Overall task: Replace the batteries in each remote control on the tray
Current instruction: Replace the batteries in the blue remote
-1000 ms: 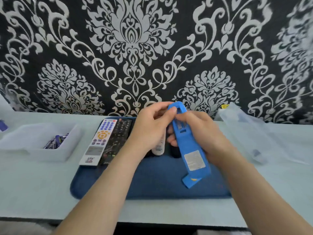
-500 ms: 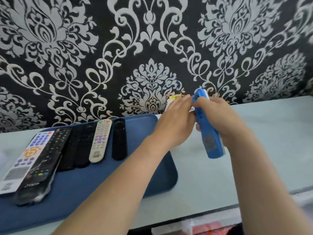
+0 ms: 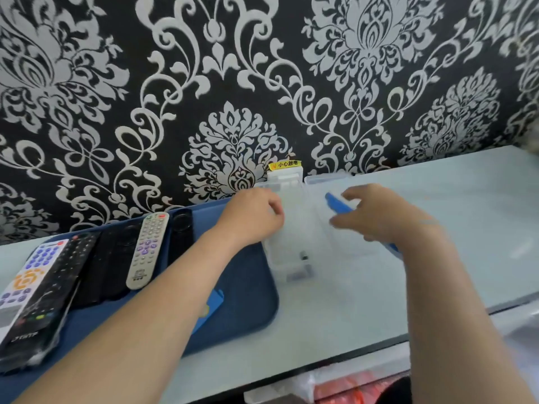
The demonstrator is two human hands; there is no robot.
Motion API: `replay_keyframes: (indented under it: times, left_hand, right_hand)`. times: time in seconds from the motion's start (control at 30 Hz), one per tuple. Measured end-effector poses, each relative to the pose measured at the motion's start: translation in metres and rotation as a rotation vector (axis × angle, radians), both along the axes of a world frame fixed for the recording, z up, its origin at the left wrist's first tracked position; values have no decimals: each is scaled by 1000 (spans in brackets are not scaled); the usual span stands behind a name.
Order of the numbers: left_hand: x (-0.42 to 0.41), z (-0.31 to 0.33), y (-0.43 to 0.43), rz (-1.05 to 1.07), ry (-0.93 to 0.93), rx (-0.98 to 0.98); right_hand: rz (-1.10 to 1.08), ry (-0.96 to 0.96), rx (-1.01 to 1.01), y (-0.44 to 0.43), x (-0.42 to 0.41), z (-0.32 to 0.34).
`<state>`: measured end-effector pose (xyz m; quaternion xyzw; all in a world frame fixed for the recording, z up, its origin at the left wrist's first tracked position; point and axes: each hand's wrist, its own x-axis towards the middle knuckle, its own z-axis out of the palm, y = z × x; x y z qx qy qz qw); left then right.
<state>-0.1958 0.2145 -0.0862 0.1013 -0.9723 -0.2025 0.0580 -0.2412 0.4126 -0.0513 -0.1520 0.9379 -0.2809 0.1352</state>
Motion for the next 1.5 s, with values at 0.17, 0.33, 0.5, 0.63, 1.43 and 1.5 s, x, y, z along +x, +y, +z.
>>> replay_keyframes:
  times: [0.17,0.33,0.5,0.63,1.43,1.5]
  left_hand:
    - [-1,17,21,-200,16,-304]
    - [-5,32,43,-430,-585,-329]
    - [-2,24,46,-432,-616,-437]
    - [0,22,39,-426,-540,-421]
    - [71,29,2,166,295,1222]
    - [81,27,-1,189,290,1421]
  right_hand:
    - [64,-128,-20,-4,-2,-8]
    - [84,-141,-43,-5,-4,-15]
    - [95,-148,-71,-9,-2,-15]
    - [129,-83,7,-10,1,-12]
    - [-74,399,-306,-30,5,4]
    - [-36,267,-546,-35,20,20]
